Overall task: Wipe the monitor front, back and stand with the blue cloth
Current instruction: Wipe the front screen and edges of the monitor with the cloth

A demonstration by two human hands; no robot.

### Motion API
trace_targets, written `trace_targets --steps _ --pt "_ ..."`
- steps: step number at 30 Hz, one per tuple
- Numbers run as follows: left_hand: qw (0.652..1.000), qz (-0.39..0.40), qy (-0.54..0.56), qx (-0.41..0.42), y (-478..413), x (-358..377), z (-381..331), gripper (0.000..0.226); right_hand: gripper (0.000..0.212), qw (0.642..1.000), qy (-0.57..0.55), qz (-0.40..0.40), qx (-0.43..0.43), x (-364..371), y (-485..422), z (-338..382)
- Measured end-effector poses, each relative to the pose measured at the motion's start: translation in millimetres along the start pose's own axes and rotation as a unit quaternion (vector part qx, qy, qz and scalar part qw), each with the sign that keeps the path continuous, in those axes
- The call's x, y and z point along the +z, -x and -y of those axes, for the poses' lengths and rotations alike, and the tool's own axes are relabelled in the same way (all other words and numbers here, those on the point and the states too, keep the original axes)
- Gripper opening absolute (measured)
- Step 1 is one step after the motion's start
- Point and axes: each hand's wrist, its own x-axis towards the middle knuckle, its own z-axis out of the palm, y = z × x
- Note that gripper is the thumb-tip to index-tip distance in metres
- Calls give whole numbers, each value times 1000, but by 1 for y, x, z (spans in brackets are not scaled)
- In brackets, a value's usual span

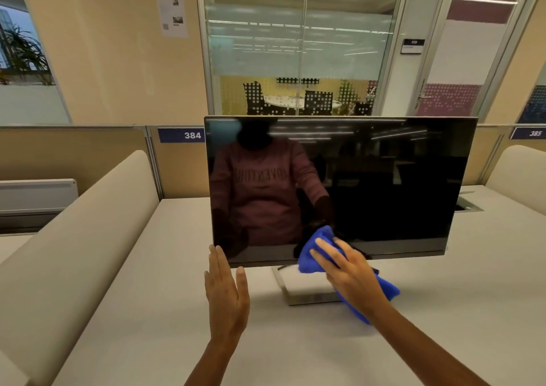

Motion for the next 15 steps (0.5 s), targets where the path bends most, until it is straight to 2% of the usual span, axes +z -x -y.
trace_targets --steps 3,5,7,9,11,12,13,15 --pt "1000 -12 14 3 -8 0 -6 83 41 997 3 -23 72 -17 20 -39" --pt "1000 -16 23 3 -13 -1 -10 80 43 977 -16 -66 203 -28 23 -56" --pt "1000 -17 26 0 -16 -1 -13 72 50 920 -66 -126 364 -35 11 -63" --pt "999 -18 30 0 -19 -3 -15 68 46 857 -134 -203 454 -40 -11 -65" --pt "999 -18 40 6 -22 -6 -17 72 36 817 -195 -262 476 -38 -35 -60" --pt "999 -17 44 9 -24 -7 -17 74 31 810 -218 -272 471 -35 -46 -53" --pt "999 -16 46 10 -25 -8 -17 76 28 814 -235 -266 460 -31 -57 -41" --pt "999 -16 49 11 -27 -9 -18 77 33 847 -246 -229 412 -19 -74 -7"
